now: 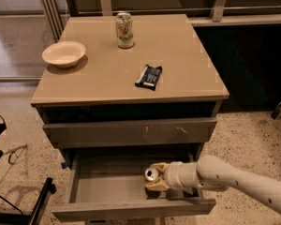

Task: Pick orange can from middle drawer and place on counter

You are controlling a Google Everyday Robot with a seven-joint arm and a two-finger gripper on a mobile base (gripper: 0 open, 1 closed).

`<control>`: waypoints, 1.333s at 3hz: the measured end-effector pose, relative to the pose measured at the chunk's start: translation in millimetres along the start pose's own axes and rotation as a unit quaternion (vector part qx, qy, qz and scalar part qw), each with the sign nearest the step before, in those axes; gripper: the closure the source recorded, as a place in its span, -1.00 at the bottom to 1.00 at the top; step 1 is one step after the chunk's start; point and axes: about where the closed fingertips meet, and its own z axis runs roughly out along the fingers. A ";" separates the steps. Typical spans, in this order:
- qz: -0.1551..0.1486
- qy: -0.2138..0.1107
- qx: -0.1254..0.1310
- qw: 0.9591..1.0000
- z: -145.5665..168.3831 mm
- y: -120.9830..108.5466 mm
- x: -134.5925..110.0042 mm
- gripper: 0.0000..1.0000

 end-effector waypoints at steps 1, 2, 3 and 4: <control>0.027 -0.006 -0.002 1.000 -37.4 8.7 -45.4 1.00; 0.050 -0.014 0.001 0.999 -94.3 19.3 -120.7 1.00; 0.031 -0.012 0.026 0.999 -152.7 20.4 -201.1 1.00; -0.002 0.004 0.046 0.999 -172.9 23.1 -230.9 1.00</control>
Offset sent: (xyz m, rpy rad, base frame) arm -0.0178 -0.0047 0.3495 -0.0091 -0.0405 -0.1083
